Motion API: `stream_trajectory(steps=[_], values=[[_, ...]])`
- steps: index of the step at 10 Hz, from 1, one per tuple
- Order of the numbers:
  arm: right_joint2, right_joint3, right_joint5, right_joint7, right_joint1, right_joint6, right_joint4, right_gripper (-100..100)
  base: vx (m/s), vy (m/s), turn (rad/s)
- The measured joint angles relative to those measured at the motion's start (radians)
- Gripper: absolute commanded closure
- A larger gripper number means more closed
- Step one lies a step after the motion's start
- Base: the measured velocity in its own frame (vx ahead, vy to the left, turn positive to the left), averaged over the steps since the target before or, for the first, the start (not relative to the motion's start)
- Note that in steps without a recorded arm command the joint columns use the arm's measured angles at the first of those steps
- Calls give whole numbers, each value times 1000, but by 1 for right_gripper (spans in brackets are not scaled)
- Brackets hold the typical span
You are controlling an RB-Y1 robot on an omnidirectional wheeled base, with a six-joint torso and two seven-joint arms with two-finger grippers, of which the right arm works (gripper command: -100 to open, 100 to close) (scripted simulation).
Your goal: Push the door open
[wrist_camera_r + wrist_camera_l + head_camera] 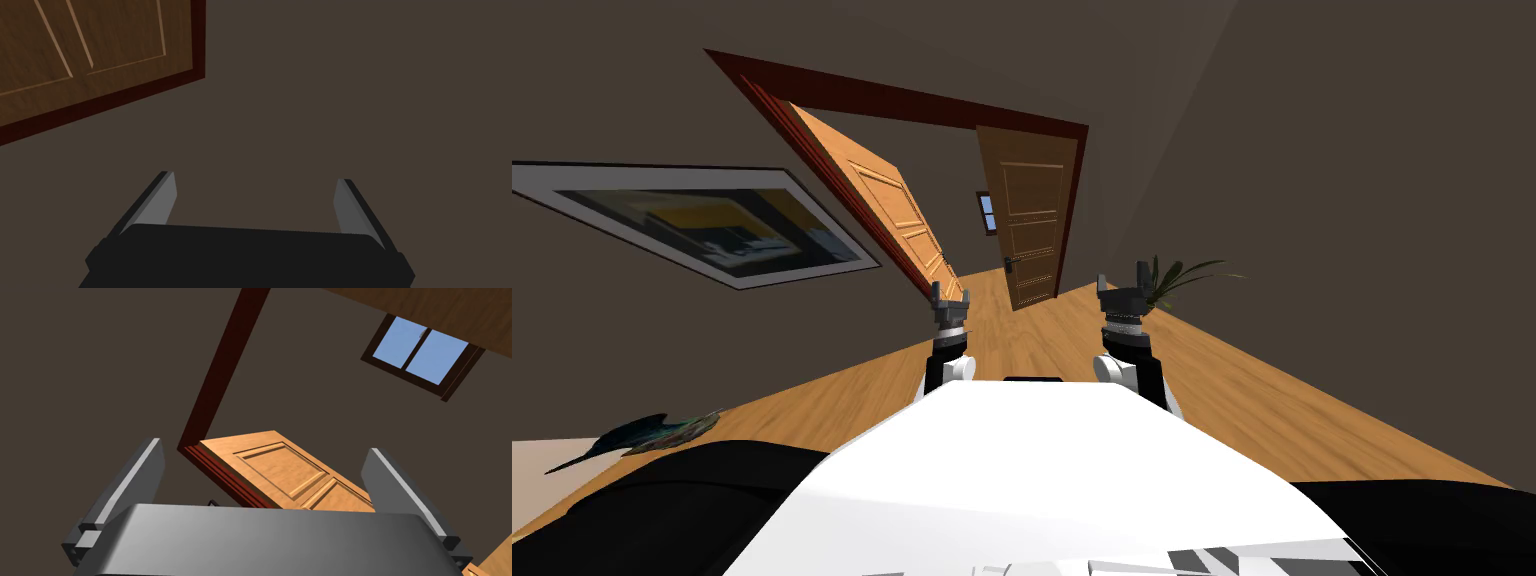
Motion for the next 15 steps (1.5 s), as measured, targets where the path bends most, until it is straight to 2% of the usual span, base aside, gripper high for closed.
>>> stream_trajectory(steps=[3,5,6,7,12,14,15], values=[[-8,30,4,-2,-23,1,43,-100,176,37,-65],[-18,46,3,-8,-55,15,75,-100,184,32,-76],[-23,57,3,-11,-58,14,90,-100,111,22,-47],[-20,73,8,-8,-66,12,106,-100,124,34,-75],[-43,132,9,-22,-126,9,216,-100,121,47,-85],[-41,157,14,-22,-156,17,255,-100,119,47,-104],[-48,173,14,-25,-168,11,287,-100,126,57,-102]])
